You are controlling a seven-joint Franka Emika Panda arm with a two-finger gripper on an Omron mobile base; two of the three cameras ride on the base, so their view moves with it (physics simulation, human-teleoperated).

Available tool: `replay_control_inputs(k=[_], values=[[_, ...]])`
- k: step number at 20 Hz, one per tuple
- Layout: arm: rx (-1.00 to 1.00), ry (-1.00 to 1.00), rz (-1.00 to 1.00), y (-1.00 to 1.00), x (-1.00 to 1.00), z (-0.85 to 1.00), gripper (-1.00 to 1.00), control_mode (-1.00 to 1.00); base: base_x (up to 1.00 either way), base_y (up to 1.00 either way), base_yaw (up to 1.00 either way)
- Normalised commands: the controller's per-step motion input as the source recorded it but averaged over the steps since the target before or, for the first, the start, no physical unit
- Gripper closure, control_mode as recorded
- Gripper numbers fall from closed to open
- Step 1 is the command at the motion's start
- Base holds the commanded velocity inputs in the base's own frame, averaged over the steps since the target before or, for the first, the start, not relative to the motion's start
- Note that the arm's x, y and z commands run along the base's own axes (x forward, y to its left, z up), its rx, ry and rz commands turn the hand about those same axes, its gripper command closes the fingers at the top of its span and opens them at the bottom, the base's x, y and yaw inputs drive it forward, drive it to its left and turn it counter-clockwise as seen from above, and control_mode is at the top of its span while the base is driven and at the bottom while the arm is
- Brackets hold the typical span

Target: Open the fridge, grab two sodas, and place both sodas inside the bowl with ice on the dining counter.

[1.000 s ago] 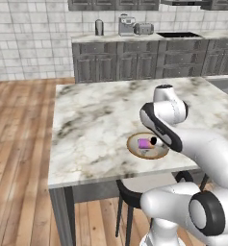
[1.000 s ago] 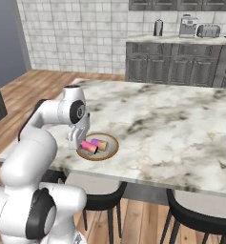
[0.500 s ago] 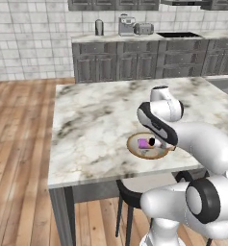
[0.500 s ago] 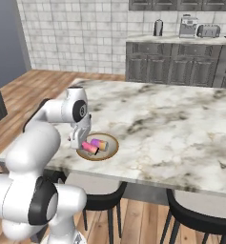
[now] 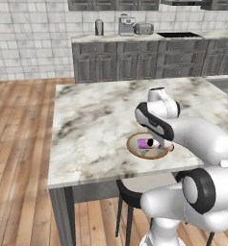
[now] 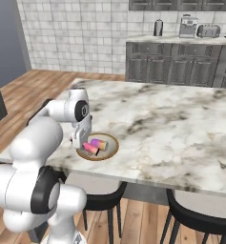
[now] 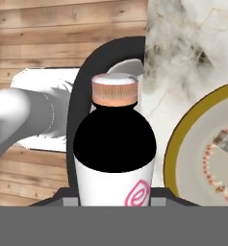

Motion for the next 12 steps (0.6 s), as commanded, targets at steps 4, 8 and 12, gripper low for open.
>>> replay_control_inputs(k=[4,8,12], values=[[0.0,0.0,0.01,0.0,0.05,-0.19,1.0,-1.0,0.0,0.0,0.0],[0.0,0.0,0.01,0.0,0.12,-0.15,1.0,-1.0,0.0,0.0,0.0],[0.0,0.0,0.01,0.0,0.13,-0.12,1.0,-1.0,0.0,0.0,0.0]])
